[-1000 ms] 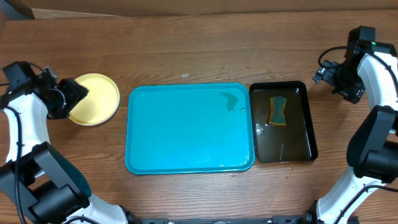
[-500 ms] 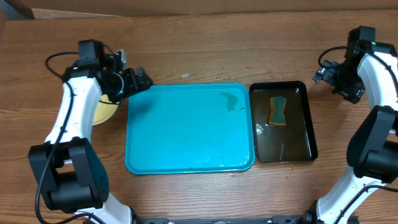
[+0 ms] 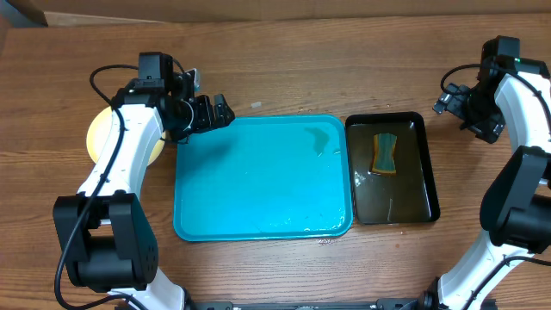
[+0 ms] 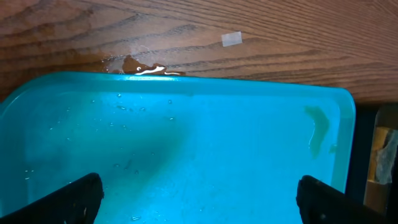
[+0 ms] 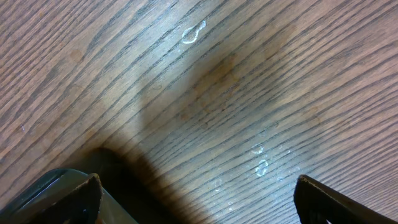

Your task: Clean dirty plates on tray and stack at the side

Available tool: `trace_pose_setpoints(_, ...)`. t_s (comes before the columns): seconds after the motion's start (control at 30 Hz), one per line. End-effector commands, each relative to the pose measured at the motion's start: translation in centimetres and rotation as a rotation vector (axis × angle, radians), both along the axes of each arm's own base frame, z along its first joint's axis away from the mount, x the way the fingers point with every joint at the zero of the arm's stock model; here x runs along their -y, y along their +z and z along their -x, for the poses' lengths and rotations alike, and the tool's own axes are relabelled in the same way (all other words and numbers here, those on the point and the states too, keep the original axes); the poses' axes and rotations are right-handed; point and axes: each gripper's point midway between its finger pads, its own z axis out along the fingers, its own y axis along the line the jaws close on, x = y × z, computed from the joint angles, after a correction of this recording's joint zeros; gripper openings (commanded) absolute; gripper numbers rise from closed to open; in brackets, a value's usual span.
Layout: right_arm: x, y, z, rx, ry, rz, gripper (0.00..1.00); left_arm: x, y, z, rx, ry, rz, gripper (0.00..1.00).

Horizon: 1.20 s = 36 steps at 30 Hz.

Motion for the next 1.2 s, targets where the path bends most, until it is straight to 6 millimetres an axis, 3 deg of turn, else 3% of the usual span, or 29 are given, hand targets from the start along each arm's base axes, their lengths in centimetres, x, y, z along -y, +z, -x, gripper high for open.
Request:
trace_pose_setpoints(0.0,0.1,1.5,-0.3,0.040,-0.006,0.005,1.00,-0.3,-0.7,0.1,-0.016,0.012,-0.011,1.00)
trace_pose_setpoints(0.23,-0.1,1.6,-0.4,0.042,-0.002,0.005,1.00,-0.3,-0.7,0.1,-0.016,0.013,-0.012,1.00)
trace_pose_setpoints(0.43,-0.1,4.2,-0.5,0.106,0.001,0.021,1.00,-0.3,-0.7,0.1,-0.016,0.012,-0.012,1.00)
trace_pose_setpoints(0.57,-0.3,9.0,-0.2,0.221,0.003,0.049,1.00,-0.4,-0.7,0.1,-0.016,0.014,-0.015,1.00)
trace_pose_setpoints(0.7,-0.6,15.3,1.1,0.374,0.003,0.086,1.00,-0.4,-0.7,0.1,-0.016,0.014,-0.015,1.00)
trace_pose_setpoints(0.9,-1.9,25.0,5.2,0.630,0.012,0.145,1.00,-0.3,-0.7,0.1,-0.016,0.013,-0.015,1.00)
trace_pose_setpoints(1.0,-4.2,29.9,8.2,0.776,0.056,0.161,1.00,-0.3,-0.7,0.1,-0.016,0.013,-0.015,1.00)
trace_pose_setpoints(1.17,-8.8,34.7,12.5,0.951,0.181,0.141,1.00,-0.4,-0.7,0.1,-0.016,0.014,-0.015,1.00)
